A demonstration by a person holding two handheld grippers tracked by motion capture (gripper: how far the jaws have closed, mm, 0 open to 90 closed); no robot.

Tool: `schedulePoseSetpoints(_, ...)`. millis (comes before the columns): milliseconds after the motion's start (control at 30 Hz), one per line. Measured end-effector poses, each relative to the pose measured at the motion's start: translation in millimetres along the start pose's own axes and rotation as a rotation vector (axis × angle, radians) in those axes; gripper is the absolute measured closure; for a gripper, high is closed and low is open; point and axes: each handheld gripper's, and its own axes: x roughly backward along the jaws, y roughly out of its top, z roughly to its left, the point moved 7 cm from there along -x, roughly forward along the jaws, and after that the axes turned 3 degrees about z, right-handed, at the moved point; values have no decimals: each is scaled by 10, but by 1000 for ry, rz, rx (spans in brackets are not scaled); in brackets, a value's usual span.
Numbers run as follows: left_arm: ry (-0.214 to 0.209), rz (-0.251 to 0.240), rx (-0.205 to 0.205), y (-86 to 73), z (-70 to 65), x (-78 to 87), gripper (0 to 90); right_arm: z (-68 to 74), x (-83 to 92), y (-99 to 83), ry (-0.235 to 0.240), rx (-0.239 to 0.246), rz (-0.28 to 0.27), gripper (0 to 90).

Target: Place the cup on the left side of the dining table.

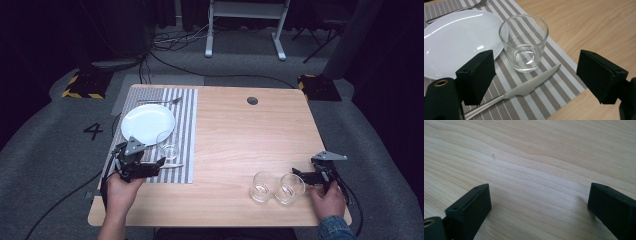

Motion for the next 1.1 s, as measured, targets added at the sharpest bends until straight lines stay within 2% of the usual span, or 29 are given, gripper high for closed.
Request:
schedulePoseSetpoints(267,21,0,6,-202,19,219,158,0,0,0,0,0,0,53)
schedulePoseSetpoints(400,58,29,8,-330,90,268,158,0,-1,1,0,0,0,53)
schedulePoseSetpoints(767,84,63,10,-555,135,391,156,0,0,1,0,0,0,53)
schedulePoseSetpoints(833,80,77,19,-638,159,428,155,0,0,1,0,0,0,53)
schedulePoseSetpoints(967,85,82,37,-705,196,445,155,0,-1,1,0,0,0,53)
schedulePoseSetpoints(1100,90,119,62,-828,255,418,152,0,0,1,0,0,0,53)
